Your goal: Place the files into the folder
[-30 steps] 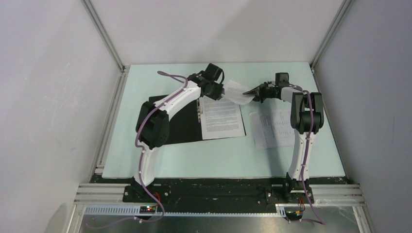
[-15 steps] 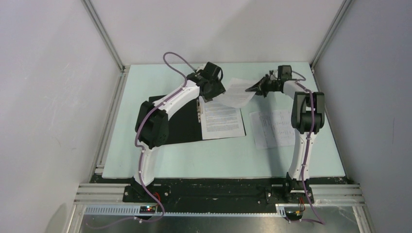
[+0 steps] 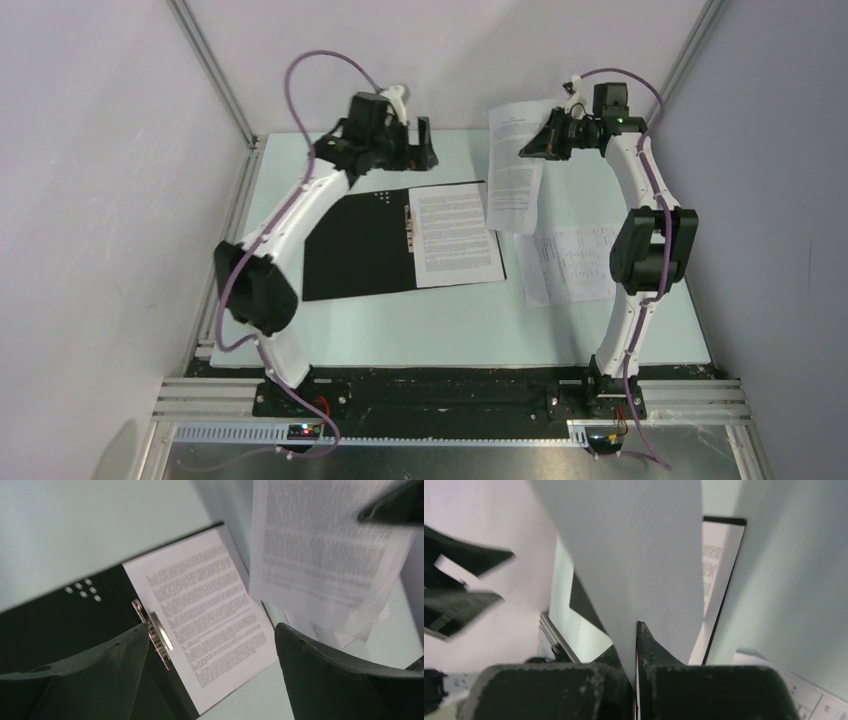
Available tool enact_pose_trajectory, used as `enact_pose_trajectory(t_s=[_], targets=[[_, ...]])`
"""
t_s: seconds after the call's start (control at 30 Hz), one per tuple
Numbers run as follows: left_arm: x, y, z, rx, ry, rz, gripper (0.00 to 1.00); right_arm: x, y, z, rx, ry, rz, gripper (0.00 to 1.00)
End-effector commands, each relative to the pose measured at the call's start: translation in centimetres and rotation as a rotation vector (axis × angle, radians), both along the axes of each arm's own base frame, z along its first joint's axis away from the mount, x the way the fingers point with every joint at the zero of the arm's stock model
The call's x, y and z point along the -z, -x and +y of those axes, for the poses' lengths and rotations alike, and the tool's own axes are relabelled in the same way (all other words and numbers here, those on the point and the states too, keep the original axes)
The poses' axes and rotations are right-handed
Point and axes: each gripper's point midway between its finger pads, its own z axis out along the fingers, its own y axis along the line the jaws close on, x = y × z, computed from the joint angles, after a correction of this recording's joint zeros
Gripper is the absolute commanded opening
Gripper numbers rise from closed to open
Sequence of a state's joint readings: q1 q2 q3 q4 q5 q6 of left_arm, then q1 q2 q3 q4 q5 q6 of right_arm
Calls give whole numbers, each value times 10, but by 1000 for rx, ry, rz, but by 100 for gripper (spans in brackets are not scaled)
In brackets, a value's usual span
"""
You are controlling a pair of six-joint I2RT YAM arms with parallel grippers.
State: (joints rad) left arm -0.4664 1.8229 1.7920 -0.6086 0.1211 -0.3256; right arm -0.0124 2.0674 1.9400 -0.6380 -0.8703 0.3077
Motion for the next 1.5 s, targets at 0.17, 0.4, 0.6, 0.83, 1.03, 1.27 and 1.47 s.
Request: enact_pose_trajectory(t_s=[0.17,0.4,0.6,0.83,1.03,1.27,1.47], targets=[[-37,13,45,99,23,-173,100,-48,100,23,-212,52,-72,0],[-9,15,99,-50,-132,-157,99,-29,118,36,-309,-25,43,0],[29,21,148,-155,-185,-37,98,45,69,54,-290,-24,179,0],[51,23,177,-213,-270,-2,99,121,49,61,-310,123,272,0],[51,27,180,-202,-291,-11,99,147,52,65,-322,147,303,0],[52,28,177,-200,-276,-4,99,151,40,82,-335,139,280,0],[53,29,177,-194,-275,-4,99,157,37,94,-358,142,270,0]])
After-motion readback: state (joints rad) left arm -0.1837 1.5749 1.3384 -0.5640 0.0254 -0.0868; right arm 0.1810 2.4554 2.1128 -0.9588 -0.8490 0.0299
